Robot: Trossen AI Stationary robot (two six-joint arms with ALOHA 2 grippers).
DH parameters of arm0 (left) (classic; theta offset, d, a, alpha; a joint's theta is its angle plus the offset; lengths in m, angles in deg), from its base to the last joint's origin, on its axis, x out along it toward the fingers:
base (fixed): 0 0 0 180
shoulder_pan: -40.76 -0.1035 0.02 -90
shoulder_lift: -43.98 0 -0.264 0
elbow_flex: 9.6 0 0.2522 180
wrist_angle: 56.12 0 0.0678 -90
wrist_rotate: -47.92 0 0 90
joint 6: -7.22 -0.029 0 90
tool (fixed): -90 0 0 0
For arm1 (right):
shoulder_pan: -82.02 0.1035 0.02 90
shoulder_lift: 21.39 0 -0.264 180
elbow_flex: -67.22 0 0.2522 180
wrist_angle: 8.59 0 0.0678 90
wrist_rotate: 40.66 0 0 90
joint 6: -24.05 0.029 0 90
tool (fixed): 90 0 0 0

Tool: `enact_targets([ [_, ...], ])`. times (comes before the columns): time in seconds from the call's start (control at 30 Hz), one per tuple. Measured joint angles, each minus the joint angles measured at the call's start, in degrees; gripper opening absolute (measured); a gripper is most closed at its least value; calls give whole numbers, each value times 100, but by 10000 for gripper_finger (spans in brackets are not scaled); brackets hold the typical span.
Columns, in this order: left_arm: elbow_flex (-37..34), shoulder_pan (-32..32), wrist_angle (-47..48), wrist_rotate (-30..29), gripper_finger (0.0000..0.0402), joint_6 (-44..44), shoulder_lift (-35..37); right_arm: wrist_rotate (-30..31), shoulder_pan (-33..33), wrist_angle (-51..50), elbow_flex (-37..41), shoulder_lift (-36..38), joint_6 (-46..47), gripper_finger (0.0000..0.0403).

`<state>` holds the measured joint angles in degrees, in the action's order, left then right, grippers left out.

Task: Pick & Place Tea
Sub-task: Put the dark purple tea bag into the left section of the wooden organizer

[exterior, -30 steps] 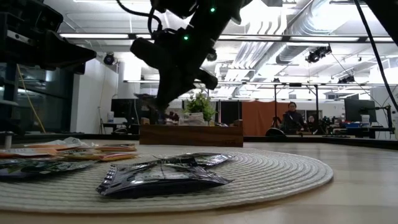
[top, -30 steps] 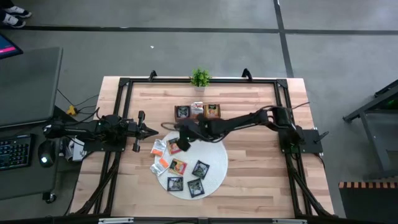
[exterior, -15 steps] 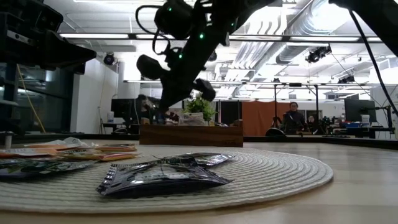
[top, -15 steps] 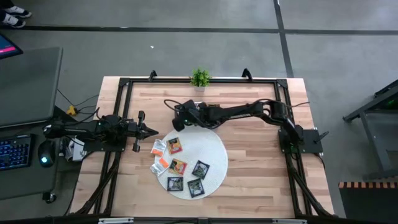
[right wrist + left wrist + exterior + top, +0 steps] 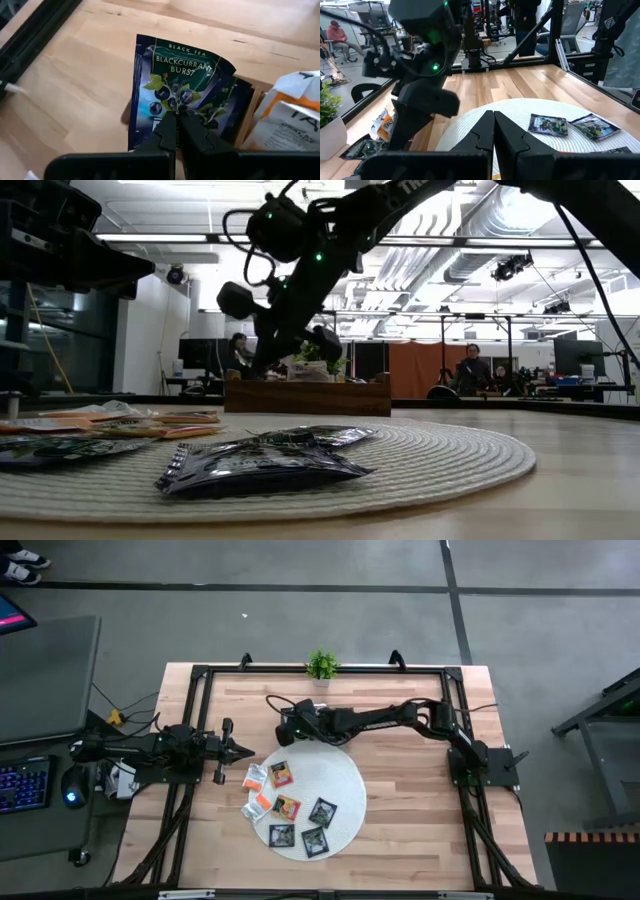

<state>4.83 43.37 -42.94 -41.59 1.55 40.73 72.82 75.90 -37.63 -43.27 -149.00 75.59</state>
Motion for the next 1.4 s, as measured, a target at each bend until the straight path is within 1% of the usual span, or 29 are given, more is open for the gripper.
enact_targets([
  [0.37,0,2,0,0,1,-1,-2,-165,-175,141,2,-90,396,0],
  [0.5,0,0,0,0,1,-2,0,-328,-217,129,2,-90,403,0],
  [0.7,0,1,1,0,1,-1,-1,-392,-246,119,2,-90,401,1],
  [1.07,0,1,0,0,1,0,-2,-438,-251,124,2,-90,399,59],
  [1.4,0,2,2,0,1,-1,-2,-432,-248,143,2,-88,366,97],
])
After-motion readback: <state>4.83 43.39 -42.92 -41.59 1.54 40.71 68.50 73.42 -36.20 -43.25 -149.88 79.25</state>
